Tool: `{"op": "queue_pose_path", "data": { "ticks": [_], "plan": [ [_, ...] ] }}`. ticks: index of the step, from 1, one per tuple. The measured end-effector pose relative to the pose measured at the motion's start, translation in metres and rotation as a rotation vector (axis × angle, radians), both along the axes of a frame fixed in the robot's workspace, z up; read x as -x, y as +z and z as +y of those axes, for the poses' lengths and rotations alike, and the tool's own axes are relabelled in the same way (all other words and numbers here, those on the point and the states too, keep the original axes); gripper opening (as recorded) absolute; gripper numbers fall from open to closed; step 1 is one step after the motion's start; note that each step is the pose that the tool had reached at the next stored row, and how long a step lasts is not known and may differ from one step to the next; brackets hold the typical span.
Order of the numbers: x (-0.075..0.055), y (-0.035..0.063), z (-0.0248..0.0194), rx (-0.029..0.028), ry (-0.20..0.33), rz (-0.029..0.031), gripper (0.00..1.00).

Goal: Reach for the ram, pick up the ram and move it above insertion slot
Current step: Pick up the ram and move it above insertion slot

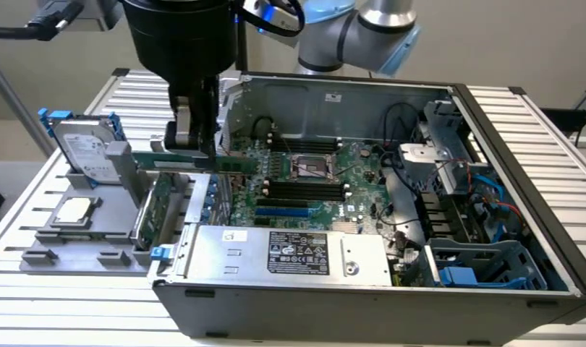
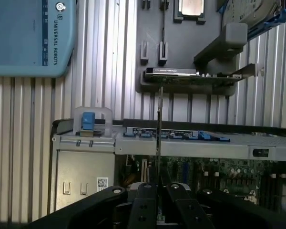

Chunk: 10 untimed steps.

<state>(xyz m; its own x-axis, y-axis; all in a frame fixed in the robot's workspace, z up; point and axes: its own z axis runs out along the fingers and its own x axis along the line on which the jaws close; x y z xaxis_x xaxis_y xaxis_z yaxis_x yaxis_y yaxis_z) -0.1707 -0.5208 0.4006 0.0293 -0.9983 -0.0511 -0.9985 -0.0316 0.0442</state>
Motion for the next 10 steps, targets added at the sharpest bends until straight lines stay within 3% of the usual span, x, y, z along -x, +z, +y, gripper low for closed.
{"op": "queue_pose_path", "data": {
  "ticks": [10],
  "plan": [
    [-0.045,0.0,0.0022,-0.0109,0.0,0.0001,0.14]
  ]
}}
